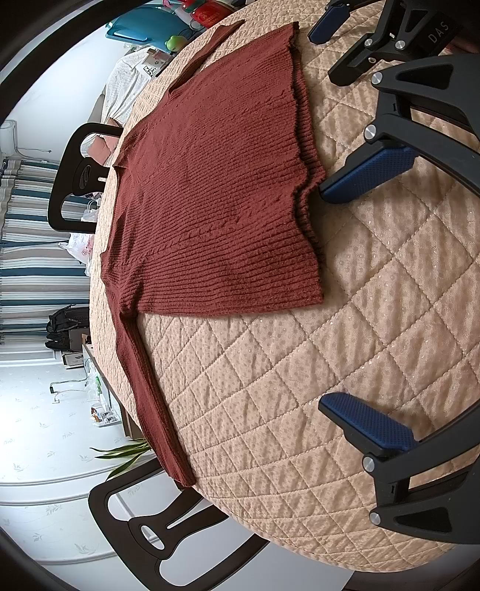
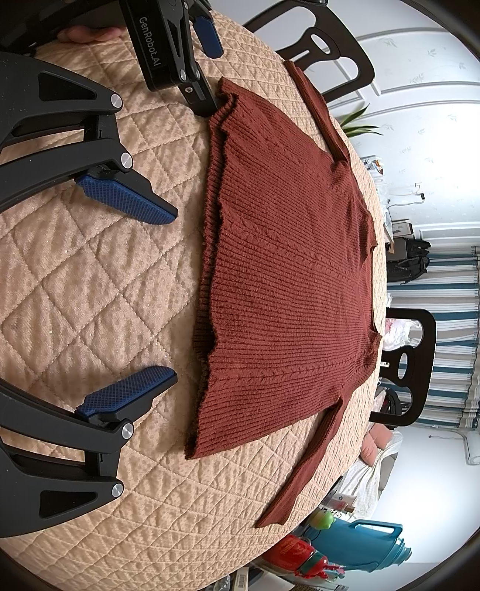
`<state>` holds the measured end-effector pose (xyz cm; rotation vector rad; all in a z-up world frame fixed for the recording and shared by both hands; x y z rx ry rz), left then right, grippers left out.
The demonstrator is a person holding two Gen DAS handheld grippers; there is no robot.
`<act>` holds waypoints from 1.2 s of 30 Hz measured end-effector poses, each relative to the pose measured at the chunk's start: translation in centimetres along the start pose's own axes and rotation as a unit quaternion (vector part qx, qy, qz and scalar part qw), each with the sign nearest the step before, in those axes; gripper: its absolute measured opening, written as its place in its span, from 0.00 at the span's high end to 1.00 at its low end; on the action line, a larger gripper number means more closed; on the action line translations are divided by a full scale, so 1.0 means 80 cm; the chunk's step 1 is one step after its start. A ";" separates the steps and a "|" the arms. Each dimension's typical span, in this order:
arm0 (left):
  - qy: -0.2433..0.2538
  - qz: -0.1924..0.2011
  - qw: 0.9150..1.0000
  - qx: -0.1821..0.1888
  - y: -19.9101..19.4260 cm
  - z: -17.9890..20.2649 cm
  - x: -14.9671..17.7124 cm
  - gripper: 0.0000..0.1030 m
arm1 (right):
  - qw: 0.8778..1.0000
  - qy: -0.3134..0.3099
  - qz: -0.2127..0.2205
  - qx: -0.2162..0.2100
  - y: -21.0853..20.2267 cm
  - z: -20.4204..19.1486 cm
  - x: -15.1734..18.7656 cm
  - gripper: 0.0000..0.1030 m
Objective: Fold small clothes
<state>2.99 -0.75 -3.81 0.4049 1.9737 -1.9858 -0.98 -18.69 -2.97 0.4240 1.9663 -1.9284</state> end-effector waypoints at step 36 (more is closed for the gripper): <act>0.008 -0.003 0.999 0.049 -0.010 -0.017 -0.005 0.00 | 0.999 -0.018 -0.008 -0.026 -0.012 0.003 -0.012 0.23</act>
Point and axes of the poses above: each gripper's, at about its wrist camera, not at the fingertips, and y roughly the way its jaws point, z to its right, x to its underside, the point moved 5 cm from there along y, roughly the way its jaws point, and after that the axes turned 14 degrees about -z, right-handed, at the moved point
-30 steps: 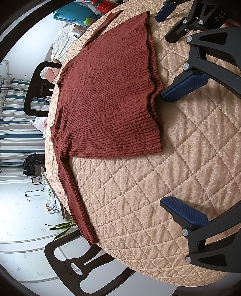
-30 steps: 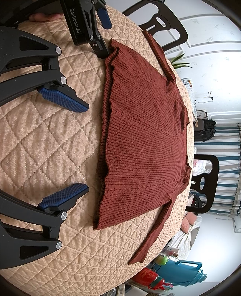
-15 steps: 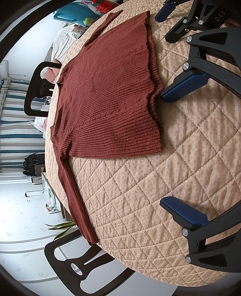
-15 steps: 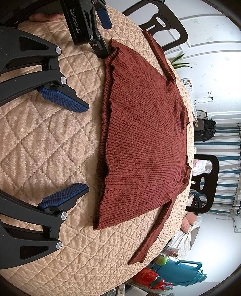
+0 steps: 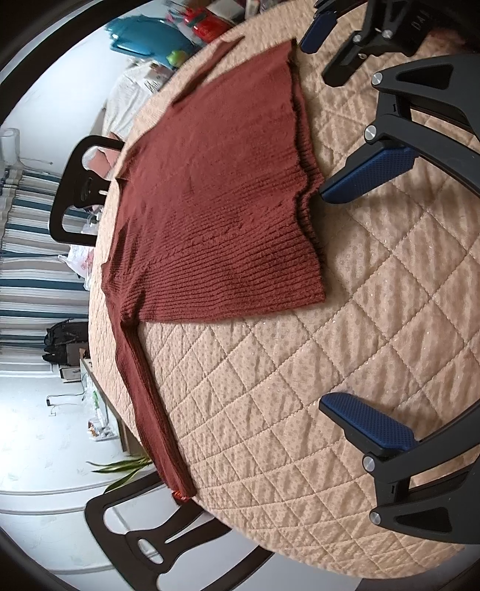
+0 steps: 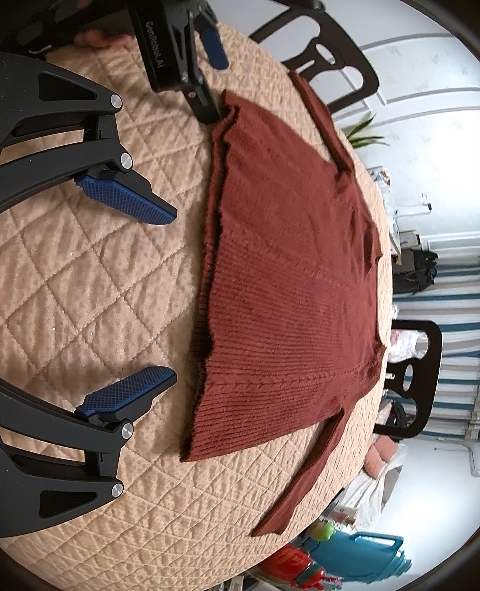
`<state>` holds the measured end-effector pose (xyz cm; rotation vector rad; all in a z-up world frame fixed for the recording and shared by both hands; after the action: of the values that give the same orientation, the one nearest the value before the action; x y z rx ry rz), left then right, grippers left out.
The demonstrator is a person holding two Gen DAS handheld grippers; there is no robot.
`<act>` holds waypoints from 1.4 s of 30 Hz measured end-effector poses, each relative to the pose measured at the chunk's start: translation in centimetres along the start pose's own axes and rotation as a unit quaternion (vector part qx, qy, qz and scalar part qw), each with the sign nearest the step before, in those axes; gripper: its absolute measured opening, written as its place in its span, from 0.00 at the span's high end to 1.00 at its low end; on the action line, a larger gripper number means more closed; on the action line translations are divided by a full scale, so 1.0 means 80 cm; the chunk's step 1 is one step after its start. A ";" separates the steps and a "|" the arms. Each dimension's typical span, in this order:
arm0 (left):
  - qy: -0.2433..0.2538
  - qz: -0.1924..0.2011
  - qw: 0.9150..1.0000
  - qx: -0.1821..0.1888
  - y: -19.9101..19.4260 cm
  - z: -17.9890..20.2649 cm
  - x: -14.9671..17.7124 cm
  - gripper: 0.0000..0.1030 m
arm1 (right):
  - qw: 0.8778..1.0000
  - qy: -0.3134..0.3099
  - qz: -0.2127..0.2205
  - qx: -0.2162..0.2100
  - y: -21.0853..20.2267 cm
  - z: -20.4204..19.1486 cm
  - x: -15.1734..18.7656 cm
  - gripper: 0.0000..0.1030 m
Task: Fold small clothes
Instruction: 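Move the right gripper to a sweater sleeve cuff and close on it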
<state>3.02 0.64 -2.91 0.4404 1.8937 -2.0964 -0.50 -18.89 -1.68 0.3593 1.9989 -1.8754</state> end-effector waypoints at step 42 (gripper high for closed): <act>-0.147 0.104 0.982 -0.064 -0.080 -0.259 -0.051 0.00 | 0.917 -0.376 0.019 -0.131 0.079 -0.345 -0.202 0.62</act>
<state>4.96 21.94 2.62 0.2693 1.7180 -1.7837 14.07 10.19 0.83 -0.3537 1.6333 -1.3790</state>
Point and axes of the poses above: each gripper's, at about its wrist camera, not at the fingertips, and y roughly the way its jaws point, z to its right, x to its underside, the point moved 5 cm from there along y, roughly the way its jaws point, and after that the axes turned 14 degrees about -z, right-handed, at the moved point
